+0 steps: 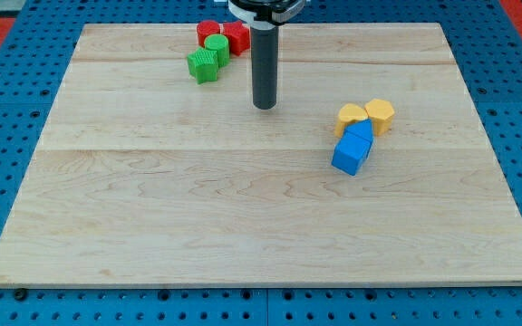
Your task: Push the yellow hexagon into the yellow heart
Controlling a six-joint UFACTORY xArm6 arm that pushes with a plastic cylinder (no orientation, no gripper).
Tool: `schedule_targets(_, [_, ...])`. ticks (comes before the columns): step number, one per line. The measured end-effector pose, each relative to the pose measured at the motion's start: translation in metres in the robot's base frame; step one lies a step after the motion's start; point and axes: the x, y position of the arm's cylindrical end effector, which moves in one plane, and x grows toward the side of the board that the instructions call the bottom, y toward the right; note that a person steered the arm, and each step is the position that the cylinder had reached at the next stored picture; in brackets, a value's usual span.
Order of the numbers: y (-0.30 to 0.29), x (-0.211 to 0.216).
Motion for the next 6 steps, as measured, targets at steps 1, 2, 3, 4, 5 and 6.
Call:
schedule_targets(1, [0.0,0.0])
schedule_targets(2, [-0.01,-0.011])
schedule_targets(3, [-0.012,-0.025])
schedule_targets(4, [-0.009,-0.037])
schedule_targets(5, [-0.006,-0.045])
schedule_targets(6, [0.001,-0.056])
